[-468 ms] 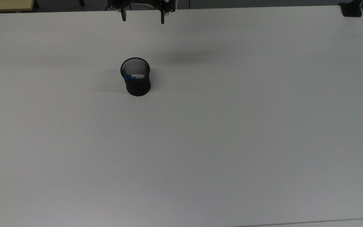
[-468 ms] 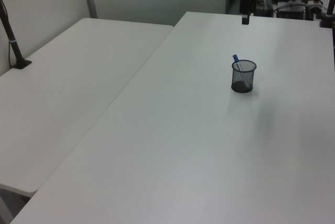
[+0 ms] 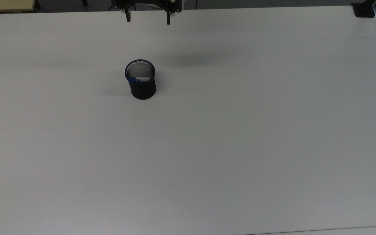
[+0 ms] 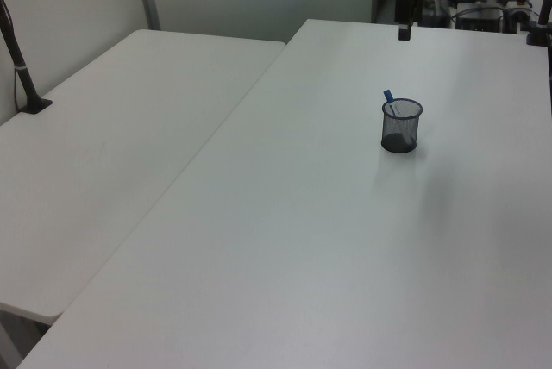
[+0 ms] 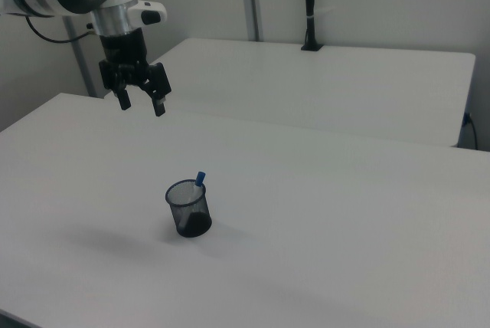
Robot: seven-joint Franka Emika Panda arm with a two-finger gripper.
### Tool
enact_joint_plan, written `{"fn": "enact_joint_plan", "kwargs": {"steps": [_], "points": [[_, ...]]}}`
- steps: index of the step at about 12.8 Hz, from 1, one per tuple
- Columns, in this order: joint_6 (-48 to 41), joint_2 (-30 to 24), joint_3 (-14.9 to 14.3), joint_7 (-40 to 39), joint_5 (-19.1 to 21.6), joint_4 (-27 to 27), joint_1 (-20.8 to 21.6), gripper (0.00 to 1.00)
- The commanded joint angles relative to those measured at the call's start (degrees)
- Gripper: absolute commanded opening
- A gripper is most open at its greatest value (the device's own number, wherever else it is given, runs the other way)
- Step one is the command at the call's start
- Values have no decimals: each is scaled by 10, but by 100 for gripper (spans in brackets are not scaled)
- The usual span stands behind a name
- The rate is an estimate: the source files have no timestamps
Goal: Remove the marker
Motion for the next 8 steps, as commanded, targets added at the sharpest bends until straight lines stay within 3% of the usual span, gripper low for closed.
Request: {"fn": "enact_joint_plan", "kwargs": {"steps": [1, 8], "points": [[-13, -8, 4, -11, 6, -5, -5, 100], [-7, 0, 3, -16, 3, -6, -12, 100]]}}
